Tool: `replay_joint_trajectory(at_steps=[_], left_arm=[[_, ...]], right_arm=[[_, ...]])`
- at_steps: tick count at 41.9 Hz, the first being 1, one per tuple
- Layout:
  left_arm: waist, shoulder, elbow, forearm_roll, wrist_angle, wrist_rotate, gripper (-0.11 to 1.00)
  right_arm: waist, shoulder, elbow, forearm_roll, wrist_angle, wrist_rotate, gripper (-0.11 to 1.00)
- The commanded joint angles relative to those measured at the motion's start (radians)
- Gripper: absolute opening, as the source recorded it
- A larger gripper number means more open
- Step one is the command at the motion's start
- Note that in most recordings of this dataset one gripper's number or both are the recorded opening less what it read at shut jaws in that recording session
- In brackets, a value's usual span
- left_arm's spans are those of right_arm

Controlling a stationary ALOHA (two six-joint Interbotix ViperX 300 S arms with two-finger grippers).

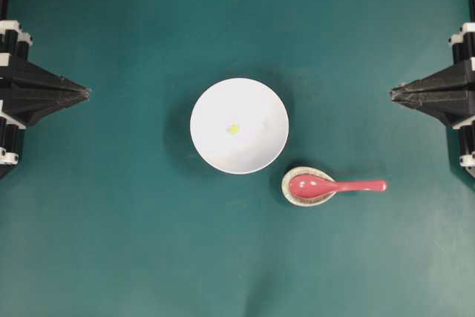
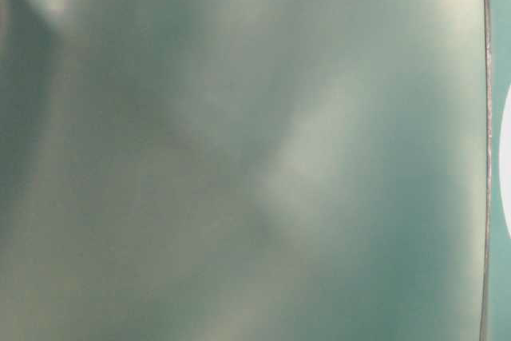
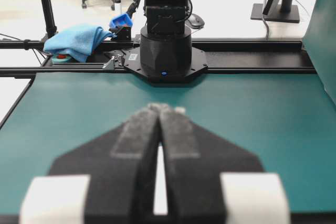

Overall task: Scoop the yellow hexagonal prism block from the bowl with a spoon using the right arm.
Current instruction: 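Move the right gripper toward the red spoon handle on the spoon rest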

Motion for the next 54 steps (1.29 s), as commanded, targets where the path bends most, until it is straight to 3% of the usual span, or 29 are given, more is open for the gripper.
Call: replay_joint_trajectory(at_steps=[1, 17, 27, 32, 43, 54], left_arm=[[0.0, 0.008, -0.017, 0.008, 0.003, -0.002, 0.0], [0.0, 0.005, -0.018, 0.009, 0.021, 0.009, 0.0], [-0.002, 0.003, -0.018, 0.009, 0.032, 0.009, 0.0], [0.0, 0.003, -0.018, 0.009, 0.032, 0.009, 0.0], [-0.002, 0.003, -0.018, 0.009, 0.048, 0.011, 0.0], [0.0, 0.003, -0.018, 0.009, 0.054, 0.011, 0.0]], right_arm=[[-0.005, 0.006, -0.018, 0.0, -0.015, 0.003, -0.01], [-0.005, 0.037, -0.021, 0.0, -0.071, 0.005, 0.04], [-0.005, 0.057, -0.021, 0.0, -0.071, 0.005, 0.41], [-0.005, 0.067, -0.02, 0.0, -0.072, 0.006, 0.51], [0.0, 0.114, -0.012, 0.002, -0.071, 0.008, 0.5], [0.037, 0.252, 0.002, 0.023, -0.115, 0.009, 0.5]])
